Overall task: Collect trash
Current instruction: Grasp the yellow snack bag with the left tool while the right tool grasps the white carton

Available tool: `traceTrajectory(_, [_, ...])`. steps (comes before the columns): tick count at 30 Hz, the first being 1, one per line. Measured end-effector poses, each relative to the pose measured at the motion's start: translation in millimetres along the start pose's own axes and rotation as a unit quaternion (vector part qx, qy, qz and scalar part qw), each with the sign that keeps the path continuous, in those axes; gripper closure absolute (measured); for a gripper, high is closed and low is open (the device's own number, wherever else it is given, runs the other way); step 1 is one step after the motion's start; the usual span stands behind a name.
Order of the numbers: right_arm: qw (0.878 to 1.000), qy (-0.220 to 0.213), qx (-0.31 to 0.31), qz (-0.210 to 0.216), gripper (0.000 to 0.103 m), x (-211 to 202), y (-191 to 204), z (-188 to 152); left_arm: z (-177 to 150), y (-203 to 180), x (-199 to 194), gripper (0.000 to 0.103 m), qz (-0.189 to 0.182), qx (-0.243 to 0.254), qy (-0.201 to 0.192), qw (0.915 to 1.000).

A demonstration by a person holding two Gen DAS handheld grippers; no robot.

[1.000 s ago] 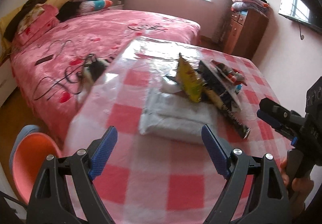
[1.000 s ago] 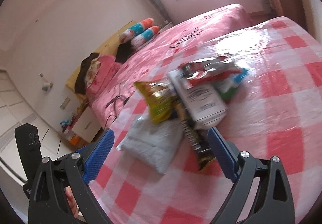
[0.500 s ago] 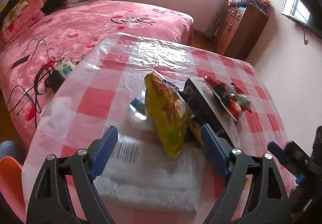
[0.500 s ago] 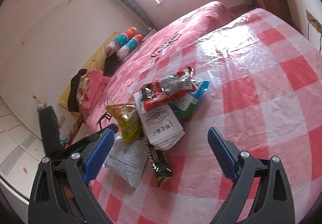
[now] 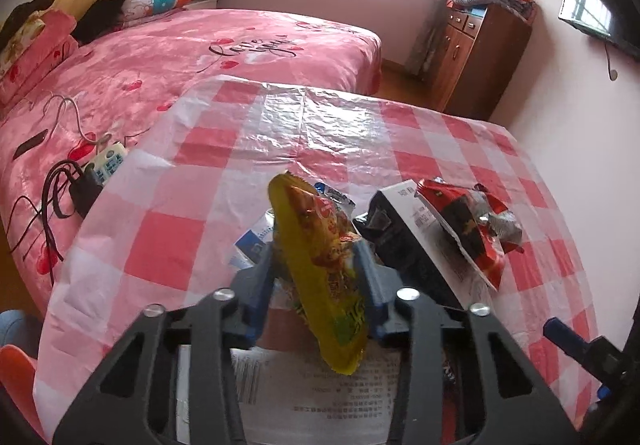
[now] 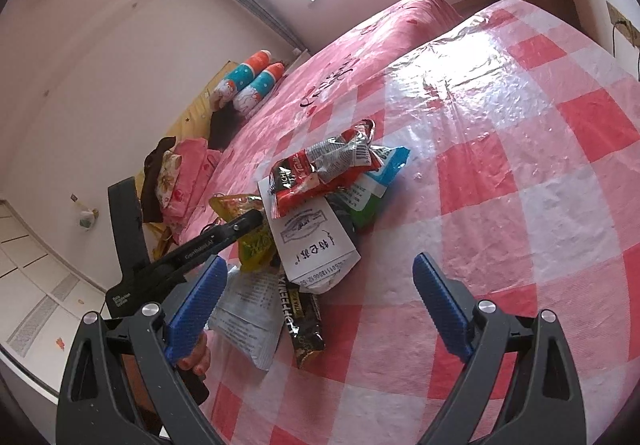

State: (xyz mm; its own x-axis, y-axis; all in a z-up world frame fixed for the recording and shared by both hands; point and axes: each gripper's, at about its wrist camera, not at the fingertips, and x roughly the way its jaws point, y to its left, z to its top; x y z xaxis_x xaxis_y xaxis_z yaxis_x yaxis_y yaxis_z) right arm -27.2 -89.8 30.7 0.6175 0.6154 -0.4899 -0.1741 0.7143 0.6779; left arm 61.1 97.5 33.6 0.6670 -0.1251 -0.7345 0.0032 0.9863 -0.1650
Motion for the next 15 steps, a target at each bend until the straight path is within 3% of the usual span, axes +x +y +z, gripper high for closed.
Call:
traceTrajectory(4, [1.0,0.001,0.01,0.004,0.01,-1,-4,-1,8,13,-8,0.078,-0.005,-0.022,-0.011,0.9997])
traceTrajectory(10, [1.0,0.003,0.019,0.009,0.01,-2,-8,-3,24,37,-20,0.081,0.003,-0.059,-0.038,0.9976])
traceTrajectory(15, [1.0,0.005,0.019,0.009,0.01,0,-9,-2,43,50,-11,0.081,0.063,-0.058,-0.061,0.9944])
